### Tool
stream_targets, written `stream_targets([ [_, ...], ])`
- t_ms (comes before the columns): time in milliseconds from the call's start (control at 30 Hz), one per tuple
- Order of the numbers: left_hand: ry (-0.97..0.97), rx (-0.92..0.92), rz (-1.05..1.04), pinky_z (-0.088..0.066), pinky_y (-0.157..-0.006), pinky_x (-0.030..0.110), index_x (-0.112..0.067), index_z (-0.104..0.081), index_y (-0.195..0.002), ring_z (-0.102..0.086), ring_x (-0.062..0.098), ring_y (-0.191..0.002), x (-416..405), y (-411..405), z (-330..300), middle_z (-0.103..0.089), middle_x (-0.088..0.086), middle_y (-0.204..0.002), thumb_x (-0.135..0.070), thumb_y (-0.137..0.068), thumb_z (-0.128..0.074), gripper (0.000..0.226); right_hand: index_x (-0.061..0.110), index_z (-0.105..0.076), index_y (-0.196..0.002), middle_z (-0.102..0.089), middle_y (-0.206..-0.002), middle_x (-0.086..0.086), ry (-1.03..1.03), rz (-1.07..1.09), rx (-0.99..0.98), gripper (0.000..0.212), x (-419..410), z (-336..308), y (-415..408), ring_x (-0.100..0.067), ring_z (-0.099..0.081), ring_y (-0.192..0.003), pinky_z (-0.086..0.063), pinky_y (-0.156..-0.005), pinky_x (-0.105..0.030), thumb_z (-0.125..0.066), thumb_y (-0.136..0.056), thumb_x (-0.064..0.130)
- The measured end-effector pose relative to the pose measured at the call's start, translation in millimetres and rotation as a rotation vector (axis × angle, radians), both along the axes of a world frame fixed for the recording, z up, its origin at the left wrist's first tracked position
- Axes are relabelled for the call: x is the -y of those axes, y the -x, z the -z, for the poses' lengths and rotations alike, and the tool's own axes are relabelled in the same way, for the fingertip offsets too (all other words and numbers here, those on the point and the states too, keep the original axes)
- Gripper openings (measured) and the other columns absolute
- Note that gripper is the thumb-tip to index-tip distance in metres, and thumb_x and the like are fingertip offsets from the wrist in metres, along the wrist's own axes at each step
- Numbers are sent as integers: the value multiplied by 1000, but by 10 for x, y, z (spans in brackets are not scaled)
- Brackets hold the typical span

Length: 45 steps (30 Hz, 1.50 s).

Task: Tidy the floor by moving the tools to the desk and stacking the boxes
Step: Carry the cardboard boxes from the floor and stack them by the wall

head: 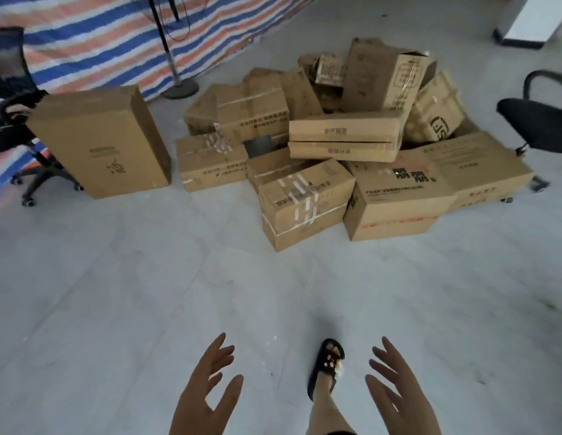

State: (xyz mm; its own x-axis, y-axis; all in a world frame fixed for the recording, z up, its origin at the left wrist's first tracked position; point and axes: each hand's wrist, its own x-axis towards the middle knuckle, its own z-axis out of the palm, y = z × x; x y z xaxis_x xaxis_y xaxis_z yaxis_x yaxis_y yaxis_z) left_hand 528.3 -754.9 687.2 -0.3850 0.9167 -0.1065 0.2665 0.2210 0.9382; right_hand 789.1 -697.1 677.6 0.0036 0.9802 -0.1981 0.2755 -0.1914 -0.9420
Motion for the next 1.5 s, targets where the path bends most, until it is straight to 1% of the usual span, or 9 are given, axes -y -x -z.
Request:
stream_targets([
  [367,-21,37,-47,-46,-83,8,-72,-41,-109,-59,-9,-102,-2377,-390,-13,-59,-33,-111,-49,-65,-61,54,76,-44,-102,-58,-113,33,-49,-36,63,80,-2648,-158,-357,12,-59,-98,-45,-76,-2,-66,-82,2],
  [500,15,49,-39,-43,-86,15,-79,-38,-103,-57,-12,-103,-2978,-366,21,-56,-40,-109,-31,-69,-60,63,77,-44,-102,-65,-109,24,3,-63,83,81,-3303,-106,-332,10,-60,-99,-46,-76,-3,-66,-81,1],
  [633,35,64,-69,-44,-84,13,-77,-39,-105,-57,-12,-102,-3639,-200,74,-57,-38,-110,-55,-61,-57,52,77,-43,-104,-65,-109,21,41,-70,94,81,-3901,-28,-182,10,-59,-100,-47,-78,-4,-67,-81,2],
  [800,22,55,1,-43,-86,17,-78,-37,-105,-56,-12,-103,-4719,108,98,-56,-39,-109,-45,-70,-59,53,52,-47,-116,-56,-118,19,37,3,62,61,-4779,-47,110,20,-55,-94,-50,-90,-29,-64,-83,5],
  [1067,59,31,191,-45,-88,11,-76,-37,-109,-52,-17,-102,-6153,402,-34,-50,-48,-107,-40,-80,-64,53,48,-40,-118,-53,-118,22,65,101,66,58,-5727,-129,404,23,-53,-95,-47,-89,-27,-64,-84,8],
  [1233,121,34,233,-46,-81,5,-77,-37,-106,-55,-13,-102,-6719,245,3,-55,-41,-108,-66,-58,-56,53,67,-48,-113,-56,-119,18,67,181,112,74,-6150,-16,128,14,-57,-100,-51,-82,-15,-65,-83,2],
  [1300,125,43,256,-46,-85,9,-64,-44,-118,-54,-14,-104,-6950,138,45,-53,-43,-109,-72,-59,-56,61,59,-48,-118,-58,-122,12,77,175,122,70,-6388,4,-20,12,-57,-102,-50,-78,-10,-65,-83,1],
  [1433,195,69,242,-45,-87,13,-49,-35,-119,-50,-19,-105,-7450,-288,137,-50,-46,-109,-50,-81,-59,45,49,-38,-119,-58,-122,5,76,121,160,64,-6986,59,-453,-7,-61,-106,-51,-90,-31,-66,-83,4],
  [1500,218,67,213,-46,-87,12,-47,-37,-122,-50,-17,-106,-7708,-613,187,-59,-33,-109,-54,-78,-60,50,50,-38,-120,-57,-123,7,72,87,176,64,-7349,85,-768,-6,-60,-108,-49,-92,-33,-66,-84,5],
])
